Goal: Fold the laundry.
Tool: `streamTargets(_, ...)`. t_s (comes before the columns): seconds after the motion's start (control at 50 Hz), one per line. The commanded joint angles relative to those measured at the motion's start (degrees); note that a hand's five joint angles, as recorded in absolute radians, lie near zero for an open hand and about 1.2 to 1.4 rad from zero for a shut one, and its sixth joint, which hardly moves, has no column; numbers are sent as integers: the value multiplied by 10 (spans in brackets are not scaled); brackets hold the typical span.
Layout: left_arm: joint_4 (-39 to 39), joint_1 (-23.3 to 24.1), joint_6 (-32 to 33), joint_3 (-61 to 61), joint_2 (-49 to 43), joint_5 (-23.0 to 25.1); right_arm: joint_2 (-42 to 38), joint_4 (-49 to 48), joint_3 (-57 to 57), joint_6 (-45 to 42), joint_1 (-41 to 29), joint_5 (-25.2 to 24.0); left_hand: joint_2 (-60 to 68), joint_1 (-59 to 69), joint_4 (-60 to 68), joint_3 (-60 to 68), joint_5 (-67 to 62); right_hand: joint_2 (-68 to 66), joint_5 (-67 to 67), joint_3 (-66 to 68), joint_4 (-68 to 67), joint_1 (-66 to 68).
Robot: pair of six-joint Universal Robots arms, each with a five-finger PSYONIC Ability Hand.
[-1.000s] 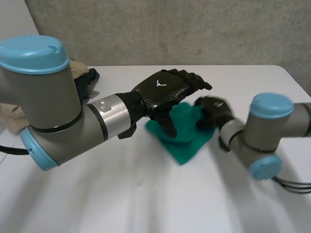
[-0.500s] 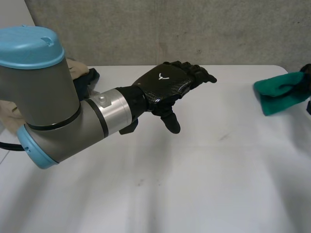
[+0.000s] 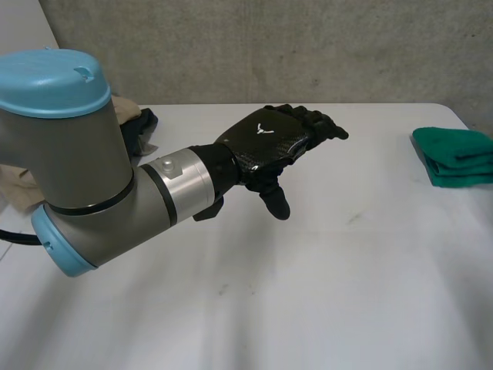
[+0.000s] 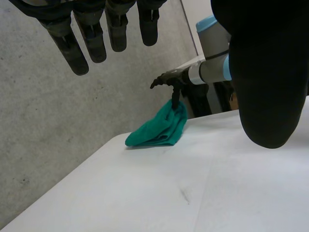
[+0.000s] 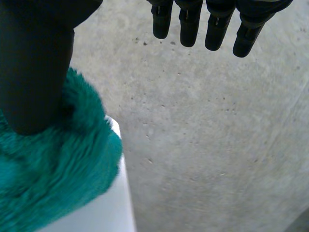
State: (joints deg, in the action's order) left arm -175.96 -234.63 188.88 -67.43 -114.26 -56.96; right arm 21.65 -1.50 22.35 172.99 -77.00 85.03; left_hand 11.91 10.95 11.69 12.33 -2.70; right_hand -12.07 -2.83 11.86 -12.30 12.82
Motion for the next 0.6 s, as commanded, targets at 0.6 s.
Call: streamTargets(0.6, -53, -252, 163, 15, 32, -288, 523, -90, 741, -288, -196, -255, 5, 15, 7, 1, 3, 21, 28, -19, 23, -28)
